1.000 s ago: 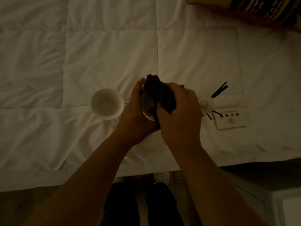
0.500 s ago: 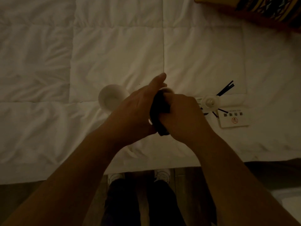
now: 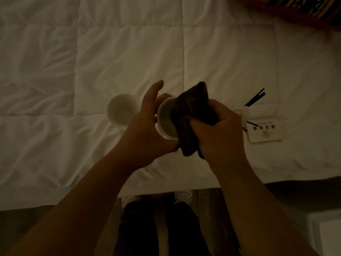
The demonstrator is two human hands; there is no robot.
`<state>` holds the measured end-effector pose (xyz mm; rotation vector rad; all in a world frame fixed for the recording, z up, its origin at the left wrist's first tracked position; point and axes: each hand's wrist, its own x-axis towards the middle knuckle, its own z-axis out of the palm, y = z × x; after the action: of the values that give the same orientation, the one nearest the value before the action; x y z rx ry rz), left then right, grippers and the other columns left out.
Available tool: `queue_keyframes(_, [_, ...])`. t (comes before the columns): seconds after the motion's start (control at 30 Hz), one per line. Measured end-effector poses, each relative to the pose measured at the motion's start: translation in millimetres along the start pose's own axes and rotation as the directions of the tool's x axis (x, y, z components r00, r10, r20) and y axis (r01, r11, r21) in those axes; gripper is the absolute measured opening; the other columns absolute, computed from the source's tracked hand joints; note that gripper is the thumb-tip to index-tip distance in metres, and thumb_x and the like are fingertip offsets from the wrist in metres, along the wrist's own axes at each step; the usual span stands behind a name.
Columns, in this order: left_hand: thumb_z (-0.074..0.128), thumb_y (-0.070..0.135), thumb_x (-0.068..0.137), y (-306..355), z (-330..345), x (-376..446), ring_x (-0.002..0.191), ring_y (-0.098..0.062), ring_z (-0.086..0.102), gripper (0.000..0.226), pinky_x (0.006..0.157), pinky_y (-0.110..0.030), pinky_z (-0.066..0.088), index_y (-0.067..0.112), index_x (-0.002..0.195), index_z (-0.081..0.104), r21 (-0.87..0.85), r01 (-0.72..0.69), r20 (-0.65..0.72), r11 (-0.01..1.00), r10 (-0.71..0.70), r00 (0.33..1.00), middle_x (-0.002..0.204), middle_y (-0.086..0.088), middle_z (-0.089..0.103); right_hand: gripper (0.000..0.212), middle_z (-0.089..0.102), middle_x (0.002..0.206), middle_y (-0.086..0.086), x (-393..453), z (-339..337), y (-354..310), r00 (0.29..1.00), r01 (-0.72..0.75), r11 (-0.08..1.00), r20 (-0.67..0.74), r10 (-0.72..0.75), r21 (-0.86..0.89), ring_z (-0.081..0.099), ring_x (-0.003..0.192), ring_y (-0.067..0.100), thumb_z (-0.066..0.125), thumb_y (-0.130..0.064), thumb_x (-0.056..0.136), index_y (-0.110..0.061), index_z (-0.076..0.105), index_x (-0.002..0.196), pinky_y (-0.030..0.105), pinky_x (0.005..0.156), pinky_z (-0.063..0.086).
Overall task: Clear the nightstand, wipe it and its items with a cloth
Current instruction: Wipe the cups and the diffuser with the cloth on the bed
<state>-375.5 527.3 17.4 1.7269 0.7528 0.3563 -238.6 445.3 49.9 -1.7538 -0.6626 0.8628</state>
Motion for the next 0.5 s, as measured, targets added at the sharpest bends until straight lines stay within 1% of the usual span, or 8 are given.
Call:
queue_keyframes(0.07, [0.086,0.032,0.062,8.5,1.4,1.7,0.113,0.003,0.055,0.118,0.091,-0.009,0.041,0.024,0.149,0.006,0.077,-0.047,0.023,0.996,0.046,0.999,0.128,0.024,0.049,0.011,0.065,0.086,-0.002,-0.5,7.6,3.9,0.969,0.122,0.953,-0.174,-0.174,-0.276,0.062,0.08,0.012,0.066,-0.018,0.079,-0.021,0.065,0.089,0.027,0.069,0.053])
queue_keyframes(0.1, [0.084,0.036,0.062,12.6,1.7,2.9,0.111,0.005,0.055,0.116,0.089,-0.007,0.041,0.029,0.148,0.006,0.109,-0.056,0.025,0.992,0.054,0.998,0.127,0.027,0.048,0.011,0.065,0.087,0.0,-1.5,12.1,5.6,0.958,0.123,0.949,-0.213,-0.189,-0.29,0.063,0.082,0.013,0.066,-0.019,0.079,-0.019,0.066,0.09,0.031,0.071,0.054])
queue_keyframes(0.13, [0.082,0.039,0.061,16.4,1.5,4.2,0.11,0.007,0.054,0.114,0.088,-0.006,0.041,0.033,0.147,0.007,0.13,-0.059,0.022,0.99,0.056,0.998,0.126,0.03,0.047,0.013,0.067,0.088,-0.002,-2.6,15.8,4.9,0.956,0.084,0.972,-0.257,-0.14,-0.218,0.064,0.083,0.013,0.065,-0.019,0.08,-0.021,0.067,0.093,0.031,0.07,0.055])
queue_keyframes(0.2, [0.081,0.046,0.058,21.3,0.3,4.3,0.11,0.01,0.053,0.115,0.085,-0.008,0.045,0.036,0.147,0.008,0.132,-0.058,0.015,0.99,0.057,0.998,0.124,0.036,0.044,0.016,0.071,0.085,-0.01,0.3,18.6,-0.6,0.94,-0.046,0.989,-0.33,0.091,0.142,0.067,0.081,0.007,0.065,-0.02,0.084,-0.03,0.068,0.096,0.023,0.066,0.055])
queue_keyframes(0.3, [0.086,0.047,0.056,19.0,-2.0,-3.1,0.106,0.011,0.054,0.116,0.072,-0.01,0.051,0.033,0.145,0.013,-0.021,0.003,-0.034,1.0,-0.003,0.999,0.123,0.03,0.046,0.014,0.072,0.081,-0.008,5.4,15.5,-4.6,0.925,-0.161,0.744,-0.164,0.343,0.649,0.069,0.073,0.009,0.06,-0.02,0.092,-0.029,0.07,0.094,0.024,0.06,0.055])
queue_keyframes(0.37, [0.084,0.05,0.054,14.3,-4.3,-9.1,0.109,0.005,0.054,0.112,0.077,-0.011,0.05,0.032,0.144,0.02,-0.059,0.044,-0.089,0.997,-0.05,0.995,0.123,0.021,0.047,0.021,0.07,0.086,-0.002,6.6,13.4,-4.2,0.934,-0.208,0.613,-0.031,0.356,0.762,0.067,0.072,0.012,0.06,-0.027,0.087,-0.024,0.066,0.107,0.026,0.06,0.055])
queue_keyframes(0.43, [0.084,0.056,0.052,11.3,-4.4,-12.9,0.113,-0.001,0.052,0.108,0.084,-0.018,0.051,0.042,0.141,0.024,-0.098,0.112,-0.117,0.989,-0.123,0.985,0.126,0.019,0.045,0.048,0.066,0.096,0.003,8.2,14.3,-5.7,0.931,-0.273,0.551,0.073,0.357,0.789,0.063,0.076,0.015,0.063,-0.039,0.075,-0.021,0.058,0.12,0.025,0.062,0.054])
queue_keyframes(0.5, [0.079,0.058,0.051,9.2,-4.6,-15.0,0.117,-0.003,0.05,0.099,0.089,-0.027,0.052,0.053,0.135,0.028,-0.131,0.165,-0.118,0.978,-0.181,0.976,0.131,0.021,0.042,0.044,0.066,0.098,0.005,10.9,15.7,-3.4,0.937,-0.269,0.637,0.043,0.346,0.722,0.066,0.08,0.019,0.065,-0.037,0.079,-0.02,0.058,0.118,0.028,0.063,0.055])
